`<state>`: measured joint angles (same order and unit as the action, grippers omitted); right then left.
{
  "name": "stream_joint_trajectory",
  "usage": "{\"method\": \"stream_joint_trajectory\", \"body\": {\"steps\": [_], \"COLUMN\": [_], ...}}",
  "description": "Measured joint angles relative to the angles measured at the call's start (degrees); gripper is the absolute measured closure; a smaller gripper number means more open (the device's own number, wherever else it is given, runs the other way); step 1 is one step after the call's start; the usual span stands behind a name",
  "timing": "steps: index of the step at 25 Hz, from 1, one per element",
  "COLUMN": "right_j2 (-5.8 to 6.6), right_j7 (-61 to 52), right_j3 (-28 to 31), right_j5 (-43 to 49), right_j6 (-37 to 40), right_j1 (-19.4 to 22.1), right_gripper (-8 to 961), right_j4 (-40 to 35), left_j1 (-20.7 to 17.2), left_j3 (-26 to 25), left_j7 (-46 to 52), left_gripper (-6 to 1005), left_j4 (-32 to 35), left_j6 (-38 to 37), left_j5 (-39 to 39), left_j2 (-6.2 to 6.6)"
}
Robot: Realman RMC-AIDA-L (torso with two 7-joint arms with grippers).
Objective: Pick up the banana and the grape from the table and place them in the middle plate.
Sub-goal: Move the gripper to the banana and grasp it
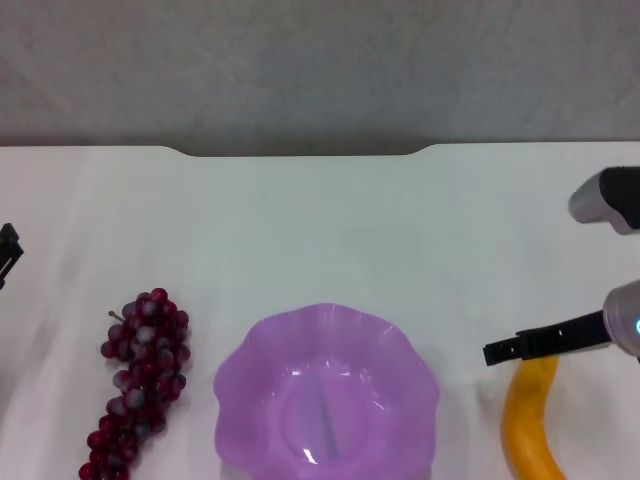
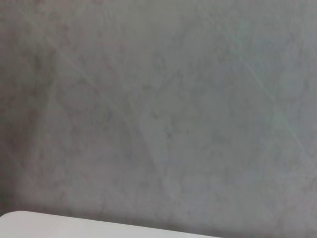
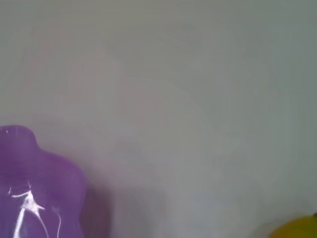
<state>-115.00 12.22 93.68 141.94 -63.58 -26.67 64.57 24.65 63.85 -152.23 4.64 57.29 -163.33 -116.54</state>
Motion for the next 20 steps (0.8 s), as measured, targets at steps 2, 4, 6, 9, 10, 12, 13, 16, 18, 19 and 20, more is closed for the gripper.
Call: {"method": "stream_joint_trajectory", "body": {"steps": [2, 4, 6, 9, 10, 12, 13, 16, 18, 19, 20], "right_j2": [0.0, 0.01, 0.04, 0.12, 0.17, 0.22, 0.23, 0.26, 0.28, 0.28, 0.28], "right_j7": [0.3, 0.3, 0.4, 0.4, 0.5, 1.3, 1.8, 2.7, 3.2, 3.5, 3.7], "right_j3": [0.1, 0.3, 0.7, 2.2, 3.0, 4.9, 5.8, 7.6, 8.3, 8.5, 8.6], "right_j5": [-0.6, -0.7, -0.9, -0.5, -0.3, -0.2, -0.2, -0.2, -0.2, -0.1, -0.1], "right_j6": [0.4, 0.6, 0.5, 0.5, 0.5, 0.7, 0.7, 0.8, 1.0, 1.1, 1.3], "right_j1": [0.2, 0.3, 0.5, 0.7, 0.7, 0.7, 0.7, 0.7, 0.7, 0.6, 0.5], "right_gripper": [62, 62, 62, 62, 62, 62, 61, 61, 61, 61, 61], "right_j4": [-0.7, -0.9, -0.9, -1.8, -2.4, -3.5, -4.1, -5.7, -6.6, -6.9, -7.2], "left_j1": [-0.4, -0.6, -0.7, -0.6, -0.6, -0.5, -0.5, -0.4, -0.4, -0.4, -0.4], "left_j3": [-0.3, -0.3, -0.3, -0.3, -0.3, -0.3, -0.3, -0.3, -0.3, -0.3, -0.3], "left_j7": [-0.2, -0.4, -0.4, -0.4, -0.4, -0.4, -0.4, -0.4, -0.4, -0.4, -0.4], "left_gripper": [126, 126, 126, 126, 126, 126, 126, 126, 126, 127, 127], "left_j4": [0.3, 0.4, 0.4, 0.5, 0.5, 0.5, 0.5, 0.5, 0.5, 0.5, 0.5], "left_j6": [-0.1, -0.2, -0.2, -0.2, -0.2, -0.2, -0.2, -0.2, -0.2, -0.2, -0.2], "left_j5": [0.0, -0.1, -0.1, -0.1, -0.1, -0.1, -0.1, -0.1, -0.1, -0.1, -0.1], "left_j2": [0.0, 0.0, 0.01, 0.04, 0.05, 0.06, 0.06, 0.09, 0.09, 0.09, 0.09]}}
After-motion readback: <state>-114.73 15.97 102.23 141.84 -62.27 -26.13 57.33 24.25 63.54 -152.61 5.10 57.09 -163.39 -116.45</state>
